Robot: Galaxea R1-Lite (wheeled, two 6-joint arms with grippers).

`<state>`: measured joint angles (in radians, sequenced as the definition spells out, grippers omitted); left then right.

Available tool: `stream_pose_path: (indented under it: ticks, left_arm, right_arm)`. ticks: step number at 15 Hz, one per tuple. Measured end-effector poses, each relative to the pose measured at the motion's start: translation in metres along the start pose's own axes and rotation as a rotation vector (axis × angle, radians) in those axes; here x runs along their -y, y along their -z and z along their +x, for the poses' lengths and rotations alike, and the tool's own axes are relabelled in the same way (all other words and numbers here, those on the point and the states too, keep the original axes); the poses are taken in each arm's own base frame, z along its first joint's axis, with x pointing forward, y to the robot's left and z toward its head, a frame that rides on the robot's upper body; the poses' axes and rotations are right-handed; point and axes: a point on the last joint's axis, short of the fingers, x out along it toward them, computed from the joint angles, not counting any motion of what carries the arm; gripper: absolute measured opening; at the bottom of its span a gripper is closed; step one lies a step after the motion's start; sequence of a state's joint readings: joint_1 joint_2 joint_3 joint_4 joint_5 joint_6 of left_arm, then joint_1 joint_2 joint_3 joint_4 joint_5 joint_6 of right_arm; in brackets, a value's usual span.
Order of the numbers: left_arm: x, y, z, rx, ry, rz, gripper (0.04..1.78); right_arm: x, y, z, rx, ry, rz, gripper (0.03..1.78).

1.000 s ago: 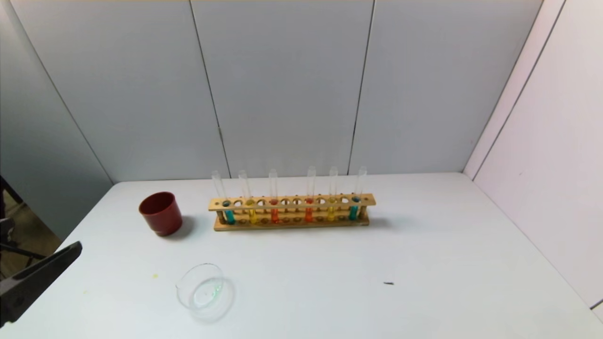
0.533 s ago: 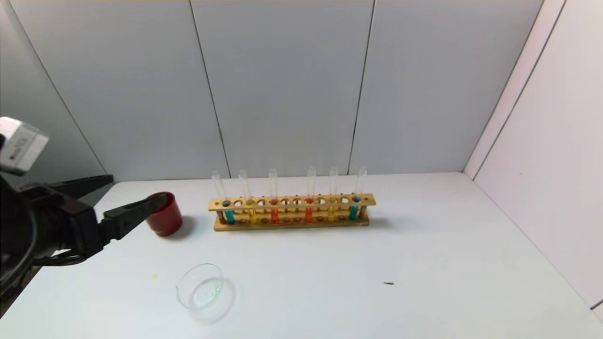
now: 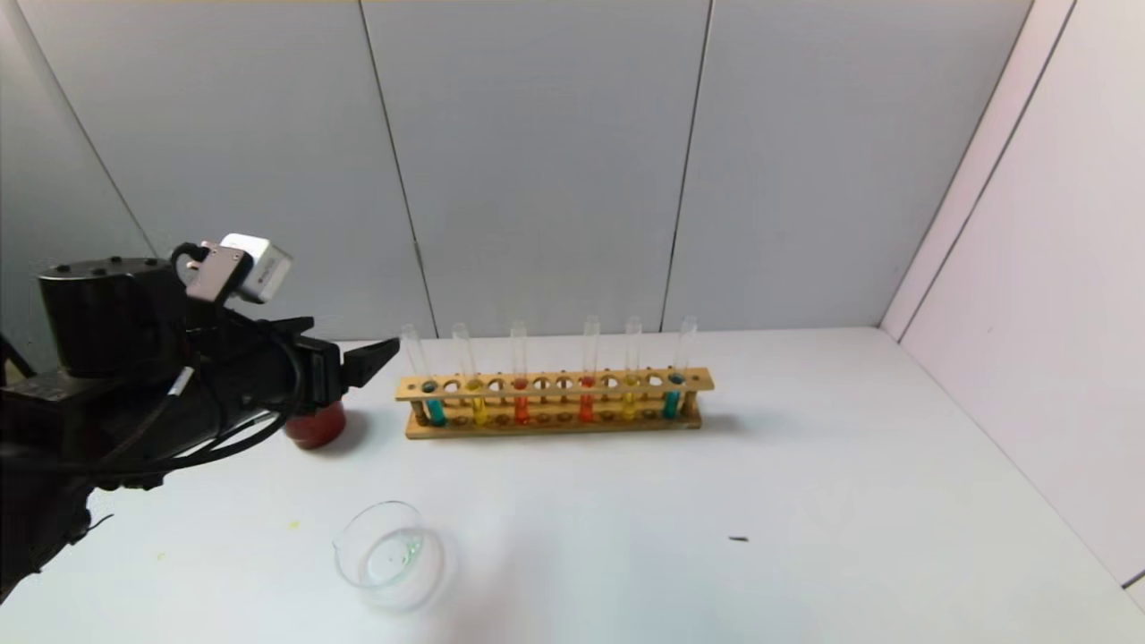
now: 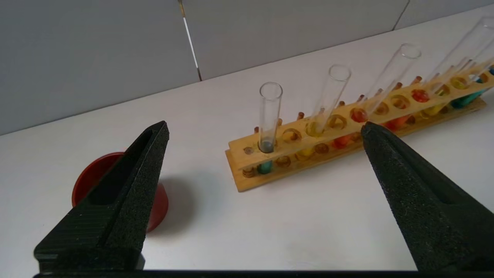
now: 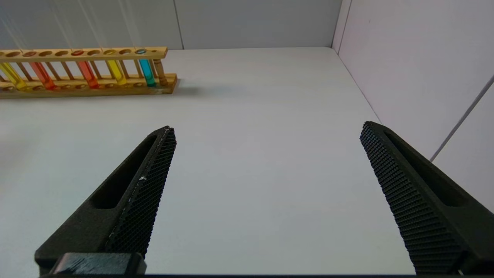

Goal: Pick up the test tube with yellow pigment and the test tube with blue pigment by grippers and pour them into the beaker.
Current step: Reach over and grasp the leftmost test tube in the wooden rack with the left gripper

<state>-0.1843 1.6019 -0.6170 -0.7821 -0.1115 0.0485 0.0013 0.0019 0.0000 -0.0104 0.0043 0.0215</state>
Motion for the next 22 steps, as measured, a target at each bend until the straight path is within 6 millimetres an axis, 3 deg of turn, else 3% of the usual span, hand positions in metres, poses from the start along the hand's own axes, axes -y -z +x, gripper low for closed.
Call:
stream_pose_path:
  ticks: [6,17,22]
  left_arm:
    - [-0.005,0.018,0.047,-0.066,-0.028,-0.006,1.75]
    - [-0.007,0.055,0.092,-0.065,-0.067,-0.004,1.75]
    - [-0.004,0.060,0.100,-0.058,-0.063,-0.005,1.68]
  right_arm:
    - [0.000,0.000,0.000,0.000,0.001,0.000,1.74]
    - [0.000,0.000,0.000,0.000,0.000,0.000,1.74]
    - [0.000,0.000,0.000,0.000,0.000,0.000,1.74]
